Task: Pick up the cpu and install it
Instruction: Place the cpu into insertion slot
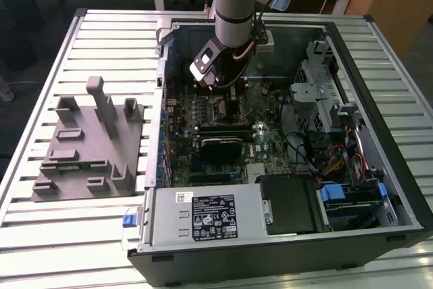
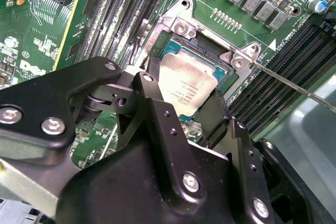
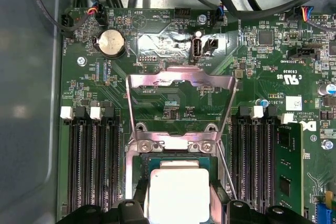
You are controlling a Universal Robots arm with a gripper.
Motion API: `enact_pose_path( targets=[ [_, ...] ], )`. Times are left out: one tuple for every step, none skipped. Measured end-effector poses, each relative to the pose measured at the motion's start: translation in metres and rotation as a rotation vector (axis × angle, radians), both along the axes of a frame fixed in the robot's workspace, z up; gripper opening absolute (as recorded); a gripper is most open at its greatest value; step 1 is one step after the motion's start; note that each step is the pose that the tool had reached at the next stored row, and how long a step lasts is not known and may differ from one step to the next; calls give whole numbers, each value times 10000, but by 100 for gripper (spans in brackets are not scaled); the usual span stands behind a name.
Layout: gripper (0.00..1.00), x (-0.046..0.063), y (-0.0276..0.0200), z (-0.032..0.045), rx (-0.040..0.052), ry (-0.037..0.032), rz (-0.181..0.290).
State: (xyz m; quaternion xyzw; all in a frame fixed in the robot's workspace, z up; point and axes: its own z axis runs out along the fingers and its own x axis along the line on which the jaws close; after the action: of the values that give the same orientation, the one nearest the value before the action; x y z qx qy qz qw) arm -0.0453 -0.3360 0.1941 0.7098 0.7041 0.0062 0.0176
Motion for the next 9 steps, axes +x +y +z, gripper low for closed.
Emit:
enact_pose_path(
  targets=[
    [54, 0, 0, -1, 1, -1, 0],
    [54, 0, 0, -1, 1, -1, 0],
    [54, 0, 0, -1, 1, -1, 0],
    [54, 0, 0, -1, 3, -1, 0],
    [54, 0, 1, -2, 8, -2, 0],
    [54, 0, 1, -2, 16, -1, 0],
    [54, 0, 0, -2, 39, -1, 1],
    [54, 0, 0, -2, 56, -2, 0],
    [54, 0, 1, -3, 61, -2, -1]
  ],
)
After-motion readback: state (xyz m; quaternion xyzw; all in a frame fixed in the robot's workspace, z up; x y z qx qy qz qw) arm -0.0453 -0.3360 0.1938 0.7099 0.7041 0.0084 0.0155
